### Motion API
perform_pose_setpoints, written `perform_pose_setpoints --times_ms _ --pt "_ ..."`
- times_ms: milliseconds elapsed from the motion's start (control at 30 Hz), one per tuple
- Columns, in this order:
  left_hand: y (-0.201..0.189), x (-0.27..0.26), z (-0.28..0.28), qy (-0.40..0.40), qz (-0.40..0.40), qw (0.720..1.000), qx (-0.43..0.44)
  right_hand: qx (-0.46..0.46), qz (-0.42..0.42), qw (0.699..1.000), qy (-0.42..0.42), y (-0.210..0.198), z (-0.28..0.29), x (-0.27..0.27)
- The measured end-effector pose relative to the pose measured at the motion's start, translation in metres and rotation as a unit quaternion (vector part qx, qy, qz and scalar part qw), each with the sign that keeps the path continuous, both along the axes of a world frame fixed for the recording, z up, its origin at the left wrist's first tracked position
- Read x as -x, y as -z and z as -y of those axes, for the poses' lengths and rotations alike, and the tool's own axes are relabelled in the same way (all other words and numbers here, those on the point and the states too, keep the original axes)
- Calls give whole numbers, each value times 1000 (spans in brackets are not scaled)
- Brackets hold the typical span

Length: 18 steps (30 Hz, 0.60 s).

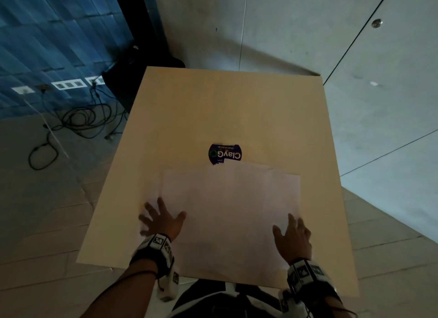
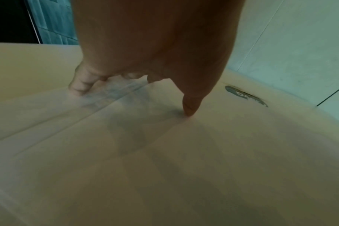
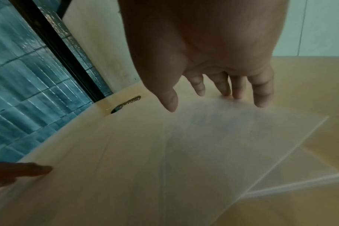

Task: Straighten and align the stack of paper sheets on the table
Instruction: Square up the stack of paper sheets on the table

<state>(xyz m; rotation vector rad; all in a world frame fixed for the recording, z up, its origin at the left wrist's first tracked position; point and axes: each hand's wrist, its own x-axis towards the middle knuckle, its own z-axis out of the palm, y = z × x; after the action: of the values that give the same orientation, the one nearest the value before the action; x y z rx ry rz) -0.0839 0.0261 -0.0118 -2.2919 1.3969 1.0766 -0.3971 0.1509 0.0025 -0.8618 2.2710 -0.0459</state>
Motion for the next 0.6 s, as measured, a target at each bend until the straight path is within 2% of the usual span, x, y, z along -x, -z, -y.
perform_pose_setpoints --times_ms 167,300,467,600 --pt "-2 34 -14 9 18 1000 10 3 10 999 -33 -5 2 -8" --pt "-7 49 -18 23 16 999 32 28 31 999 -6 -6 7 1" --pt "-13 32 -7 -14 22 997 78 32 4 998 50 -3 21 21" --pt "-11 20 -5 -28 34 997 70 0 -27 999 18 1 27 16"
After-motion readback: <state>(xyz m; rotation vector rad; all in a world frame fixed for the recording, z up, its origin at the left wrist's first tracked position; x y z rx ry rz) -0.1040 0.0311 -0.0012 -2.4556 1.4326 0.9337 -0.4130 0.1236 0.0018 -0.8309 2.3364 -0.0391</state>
